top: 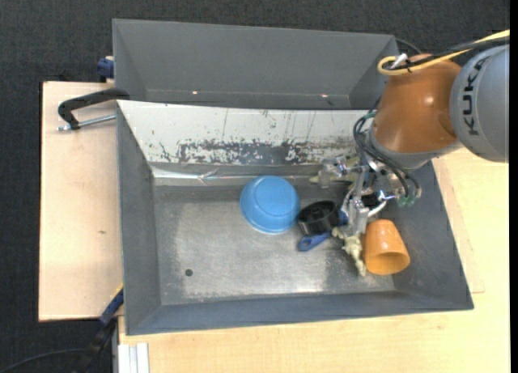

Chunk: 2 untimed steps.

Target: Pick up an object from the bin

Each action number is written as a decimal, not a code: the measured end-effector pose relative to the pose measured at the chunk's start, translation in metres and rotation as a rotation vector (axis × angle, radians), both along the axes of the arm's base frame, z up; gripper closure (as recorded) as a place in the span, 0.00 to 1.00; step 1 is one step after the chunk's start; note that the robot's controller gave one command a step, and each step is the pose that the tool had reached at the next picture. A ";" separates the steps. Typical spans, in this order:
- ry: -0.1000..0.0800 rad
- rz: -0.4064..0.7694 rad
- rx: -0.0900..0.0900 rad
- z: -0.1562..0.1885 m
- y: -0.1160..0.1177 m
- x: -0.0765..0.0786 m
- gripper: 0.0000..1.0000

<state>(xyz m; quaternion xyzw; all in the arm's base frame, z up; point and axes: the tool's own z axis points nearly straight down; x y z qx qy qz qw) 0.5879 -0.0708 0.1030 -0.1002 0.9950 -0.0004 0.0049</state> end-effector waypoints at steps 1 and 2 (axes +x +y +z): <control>0.007 0.475 0.000 -0.002 0.040 0.012 0.00; 0.018 0.836 0.003 -0.031 0.023 0.013 0.00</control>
Offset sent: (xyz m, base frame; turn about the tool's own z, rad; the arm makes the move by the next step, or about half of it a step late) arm 0.0112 0.0374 -0.0030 -0.4746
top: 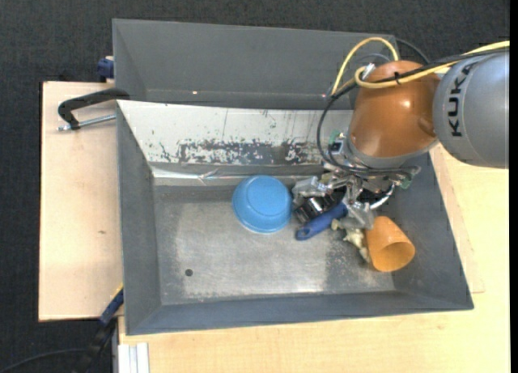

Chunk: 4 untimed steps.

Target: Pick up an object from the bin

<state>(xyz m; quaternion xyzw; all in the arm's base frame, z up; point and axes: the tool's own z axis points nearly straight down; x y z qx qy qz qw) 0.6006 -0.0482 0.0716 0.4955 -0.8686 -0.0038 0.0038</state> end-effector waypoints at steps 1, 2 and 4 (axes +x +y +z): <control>0.013 0.321 -0.019 0.002 0.042 -0.001 0.00; 0.012 0.320 -0.021 0.003 0.040 0.000 1.00; -0.014 0.309 0.002 0.043 0.041 0.002 1.00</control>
Offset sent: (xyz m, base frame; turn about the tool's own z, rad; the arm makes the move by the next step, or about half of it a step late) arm 0.0000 0.0515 -0.0016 -0.3321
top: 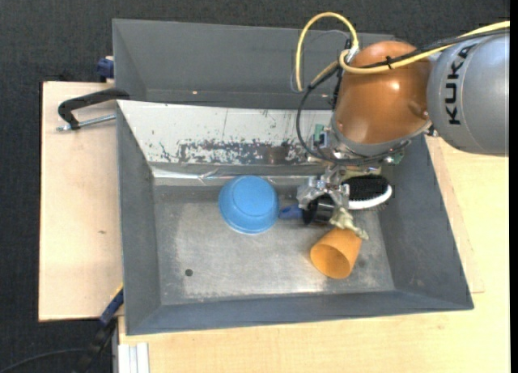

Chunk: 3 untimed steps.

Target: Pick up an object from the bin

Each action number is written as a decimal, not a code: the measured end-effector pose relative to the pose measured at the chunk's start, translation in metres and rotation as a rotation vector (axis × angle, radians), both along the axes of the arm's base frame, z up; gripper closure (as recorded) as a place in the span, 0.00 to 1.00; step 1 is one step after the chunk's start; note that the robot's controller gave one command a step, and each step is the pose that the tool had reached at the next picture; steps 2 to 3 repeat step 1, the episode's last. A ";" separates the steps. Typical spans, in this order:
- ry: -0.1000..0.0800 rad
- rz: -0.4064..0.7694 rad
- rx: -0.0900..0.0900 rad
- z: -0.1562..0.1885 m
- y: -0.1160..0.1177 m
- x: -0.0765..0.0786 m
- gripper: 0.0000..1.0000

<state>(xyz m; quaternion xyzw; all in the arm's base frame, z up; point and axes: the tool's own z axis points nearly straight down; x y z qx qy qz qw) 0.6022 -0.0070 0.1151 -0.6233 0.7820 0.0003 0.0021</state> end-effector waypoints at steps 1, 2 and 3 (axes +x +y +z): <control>-0.002 -0.003 0.000 0.035 0.001 0.001 1.00; -0.002 -0.003 0.000 0.035 0.001 0.001 1.00; -0.002 -0.003 0.000 0.035 0.001 0.001 1.00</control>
Offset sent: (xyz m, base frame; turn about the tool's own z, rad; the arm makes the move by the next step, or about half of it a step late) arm 0.0001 -0.0001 0.0336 0.0000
